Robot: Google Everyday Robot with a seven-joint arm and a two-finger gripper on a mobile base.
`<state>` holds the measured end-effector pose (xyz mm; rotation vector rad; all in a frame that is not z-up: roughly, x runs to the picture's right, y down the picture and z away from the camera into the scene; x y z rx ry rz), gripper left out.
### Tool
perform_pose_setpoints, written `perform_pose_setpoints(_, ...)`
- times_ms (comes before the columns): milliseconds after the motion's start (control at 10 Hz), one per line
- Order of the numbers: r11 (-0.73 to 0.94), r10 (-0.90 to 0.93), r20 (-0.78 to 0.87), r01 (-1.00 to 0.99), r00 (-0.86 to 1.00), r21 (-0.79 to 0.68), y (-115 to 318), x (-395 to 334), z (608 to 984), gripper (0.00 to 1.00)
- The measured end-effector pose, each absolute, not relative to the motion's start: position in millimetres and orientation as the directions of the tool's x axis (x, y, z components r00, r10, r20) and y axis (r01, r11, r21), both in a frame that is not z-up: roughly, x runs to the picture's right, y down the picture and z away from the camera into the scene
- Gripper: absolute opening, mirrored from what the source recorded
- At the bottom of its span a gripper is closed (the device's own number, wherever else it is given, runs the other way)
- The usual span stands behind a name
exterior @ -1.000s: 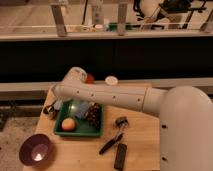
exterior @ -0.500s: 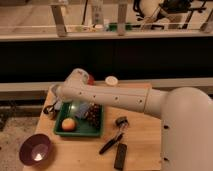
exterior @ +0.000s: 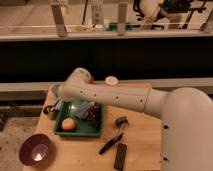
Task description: Place fork in metal cup
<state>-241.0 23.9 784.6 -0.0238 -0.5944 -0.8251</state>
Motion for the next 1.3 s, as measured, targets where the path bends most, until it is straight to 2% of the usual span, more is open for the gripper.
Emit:
perform_pose_setpoints(700,0.623,-0.720,0.510,0.762,0.470,0.177,17,-260,790,0.03)
perform_pose_setpoints(1300,0.549,-0.753,0.512,0.824,0.413,0.142,15,-281,816,0.03)
